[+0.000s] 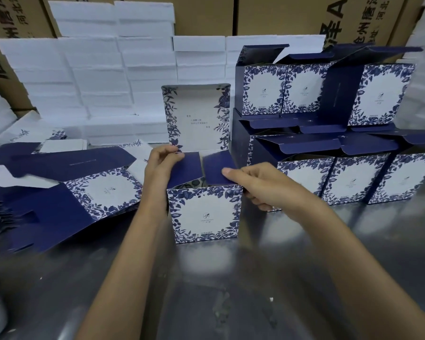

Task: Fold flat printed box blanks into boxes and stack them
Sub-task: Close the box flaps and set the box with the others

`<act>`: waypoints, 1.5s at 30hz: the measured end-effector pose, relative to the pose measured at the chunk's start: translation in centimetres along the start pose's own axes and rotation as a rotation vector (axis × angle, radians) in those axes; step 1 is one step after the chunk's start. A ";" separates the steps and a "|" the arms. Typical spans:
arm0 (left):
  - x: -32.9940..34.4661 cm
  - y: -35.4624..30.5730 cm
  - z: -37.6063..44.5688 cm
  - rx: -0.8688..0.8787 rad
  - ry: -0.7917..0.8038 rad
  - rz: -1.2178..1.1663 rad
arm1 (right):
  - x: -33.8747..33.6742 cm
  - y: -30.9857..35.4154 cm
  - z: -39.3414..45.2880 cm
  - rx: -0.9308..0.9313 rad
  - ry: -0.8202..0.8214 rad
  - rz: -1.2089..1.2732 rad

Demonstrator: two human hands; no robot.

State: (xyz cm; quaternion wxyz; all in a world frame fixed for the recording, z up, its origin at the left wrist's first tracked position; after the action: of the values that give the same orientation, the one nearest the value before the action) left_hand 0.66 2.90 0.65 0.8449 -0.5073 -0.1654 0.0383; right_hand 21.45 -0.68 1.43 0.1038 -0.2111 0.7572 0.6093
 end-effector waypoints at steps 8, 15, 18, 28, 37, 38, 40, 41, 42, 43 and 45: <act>0.0 0.2 -0.4 -0.045 -0.040 -0.105 | -0.9 0.7 0.5 0.057 0.018 -0.122; 0.5 0.8 -0.3 -0.072 0.055 -0.058 | -2.0 1.7 1.7 0.053 -0.024 -0.180; 0.5 0.7 -0.3 -0.037 0.085 -0.077 | -1.9 1.0 1.9 0.054 -0.024 -0.141; 0.6 0.5 -0.3 -0.079 0.070 0.016 | -1.6 1.9 1.6 -0.049 -0.067 -0.100; 0.4 0.2 -0.8 -0.111 0.018 -0.151 | -3.6 2.0 1.4 -0.053 -0.256 0.079; 0.4 0.2 -0.8 -0.107 0.027 -0.155 | -3.6 2.3 1.4 -0.084 -0.287 0.124; 0.3 0.4 -0.9 -0.112 0.048 -0.093 | -3.3 3.1 1.8 -0.134 -0.290 0.105; 0.3 0.4 -0.9 -0.091 0.061 -0.046 | -3.1 3.6 2.1 -0.150 -0.278 0.058; 0.3 0.3 -0.8 -0.060 0.073 -0.008 | -2.8 4.1 2.5 -0.159 -0.259 0.010; 0.3 0.1 -0.7 -0.040 0.081 0.016 | -2.3 4.6 2.9 -0.157 -0.234 -0.032; 0.4 -0.1 -0.6 -0.052 0.105 0.053 | -1.1 5.4 3.8 -0.120 -0.177 -0.107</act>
State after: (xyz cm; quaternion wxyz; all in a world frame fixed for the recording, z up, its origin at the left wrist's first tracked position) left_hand 1.22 2.48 0.58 0.8377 -0.5344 -0.1085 0.0296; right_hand 19.66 4.10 5.71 0.1900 -0.2024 0.6949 0.6633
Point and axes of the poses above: each hand's wrist, its own z-axis towards the middle knuckle, its own x-axis out of the palm, y = z × x, the point moved 5 cm from there along z, towards the middle knuckle, and after that the axes turned 12 degrees about x, right-handed, at the moved point
